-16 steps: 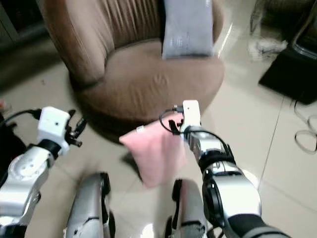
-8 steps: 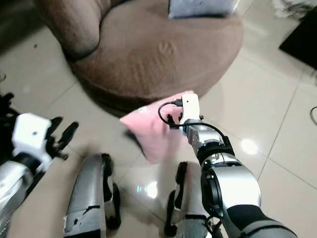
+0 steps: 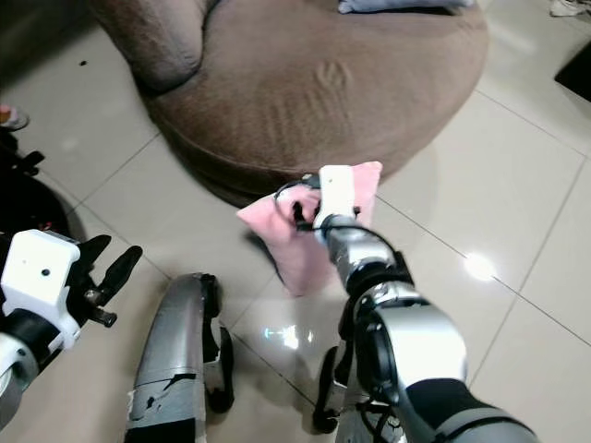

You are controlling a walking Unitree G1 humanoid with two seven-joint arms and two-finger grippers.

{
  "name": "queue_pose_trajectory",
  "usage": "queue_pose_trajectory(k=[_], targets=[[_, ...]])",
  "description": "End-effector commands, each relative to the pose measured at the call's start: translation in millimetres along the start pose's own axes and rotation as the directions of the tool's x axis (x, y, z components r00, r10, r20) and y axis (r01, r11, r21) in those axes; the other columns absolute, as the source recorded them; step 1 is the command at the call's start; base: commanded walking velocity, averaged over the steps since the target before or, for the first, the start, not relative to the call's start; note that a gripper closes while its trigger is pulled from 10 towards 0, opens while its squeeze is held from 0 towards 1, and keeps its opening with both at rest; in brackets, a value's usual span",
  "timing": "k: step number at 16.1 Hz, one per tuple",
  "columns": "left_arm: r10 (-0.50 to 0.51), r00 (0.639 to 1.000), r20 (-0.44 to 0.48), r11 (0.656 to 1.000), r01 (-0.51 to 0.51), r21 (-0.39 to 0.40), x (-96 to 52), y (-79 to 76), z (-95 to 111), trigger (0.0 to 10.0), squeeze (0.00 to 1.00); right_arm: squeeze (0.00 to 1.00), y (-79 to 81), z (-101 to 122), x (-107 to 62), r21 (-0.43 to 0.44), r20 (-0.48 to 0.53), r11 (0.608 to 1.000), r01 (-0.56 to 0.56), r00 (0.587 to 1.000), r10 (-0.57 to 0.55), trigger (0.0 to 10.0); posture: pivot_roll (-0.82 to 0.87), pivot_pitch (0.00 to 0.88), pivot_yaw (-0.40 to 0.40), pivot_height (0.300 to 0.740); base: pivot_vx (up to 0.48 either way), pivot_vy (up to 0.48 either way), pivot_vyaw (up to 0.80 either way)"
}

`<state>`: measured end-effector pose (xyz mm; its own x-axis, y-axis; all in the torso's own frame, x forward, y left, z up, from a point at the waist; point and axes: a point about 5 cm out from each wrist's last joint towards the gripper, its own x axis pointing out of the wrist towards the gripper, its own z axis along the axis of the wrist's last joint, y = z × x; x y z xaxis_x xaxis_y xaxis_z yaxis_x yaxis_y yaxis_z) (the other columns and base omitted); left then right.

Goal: Move the pillow to the sofa from floor

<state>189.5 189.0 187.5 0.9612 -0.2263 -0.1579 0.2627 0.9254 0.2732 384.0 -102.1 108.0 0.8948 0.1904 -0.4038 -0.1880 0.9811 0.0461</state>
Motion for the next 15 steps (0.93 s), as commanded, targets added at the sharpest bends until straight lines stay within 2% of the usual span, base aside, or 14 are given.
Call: queue_pose_trajectory(k=[1,3,5,7,8,10,11,13,15], targets=[[-0.014,0.999,-0.030,1.000,0.015,0.017,-10.7,1.0,-1.4,10.0,0.00,0.00,9.7,-28.2,-1.3,-0.111,-0.079,0.993,-0.031,0.997,0.022,10.0,0.48,0.361,0.005,0.554,0.000,0.000,0.00],[-0.011,0.999,-0.051,0.999,0.013,0.033,-18.4,4.9,-2.2,10.0,0.00,0.00,20.4,-38.2,-2.0,-0.211,-0.101,0.974,-0.077,0.993,0.056,10.0,0.50,0.348,0.012,0.554,0.000,0.000,0.00],[-0.003,0.997,-0.083,0.999,0.007,0.053,-27.5,12.3,-3.1,10.0,0.00,0.00,28.6,-49.3,-3.6,-0.412,-0.109,0.904,-0.111,0.991,0.072,10.0,0.51,0.349,0.018,0.554,0.000,0.000,0.00],[-0.003,0.996,-0.088,0.998,0.008,0.058,-31.4,13.5,-2.4,10.0,0.00,0.00,30.8,-49.6,-3.8,-0.477,-0.098,0.871,-0.118,0.992,0.080,10.0,0.52,0.336,0.026,0.554,0.000,0.000,0.00],[-0.004,0.995,-0.097,0.998,0.010,0.063,-35.7,14.2,-2.3,10.0,0.00,0.00,33.5,-45.8,-3.6,-0.583,-0.060,0.805,-0.109,0.994,0.091,10.0,0.53,0.323,0.032,0.554,0.000,0.000,0.00],[-0.009,0.995,-0.103,0.998,0.016,0.066,-38.2,14.5,-2.3,10.0,0.00,0.00,36.8,-41.6,-3.5,-0.667,-0.026,0.739,-0.100,0.993,0.111,10.0,0.53,0.319,0.035,0.554,0.000,0.000,0.00],[-0.015,0.994,-0.111,0.997,0.023,0.068,-39.9,15.3,-2.6,10.0,0.00,0.00,39.1,-41.4,-3.6,-0.770,-0.022,0.631,-0.098,0.992,0.127,10.0,0.53,0.323,0.037,0.554,0.000,0.000,0.00],[-0.020,0.993,-0.119,0.997,0.028,0.070,-41.1,14.9,-3.2,10.0,0.00,0.00,34.2,-47.5,-4.3,-0.868,-0.057,0.487,-0.103,0.992,0.108,10.0,0.53,0.321,0.039,0.554,0.000,0.000,0.00],[-0.024,0.992,-0.122,0.997,0.033,0.070,-42.3,14.0,-3.3,10.0,0.00,0.00,27.3,-49.9,-4.5,-0.875,-0.065,0.474,-0.093,0.995,0.074,10.0,0.53,0.319,0.040,0.554,0.000,0.000,0.00]])
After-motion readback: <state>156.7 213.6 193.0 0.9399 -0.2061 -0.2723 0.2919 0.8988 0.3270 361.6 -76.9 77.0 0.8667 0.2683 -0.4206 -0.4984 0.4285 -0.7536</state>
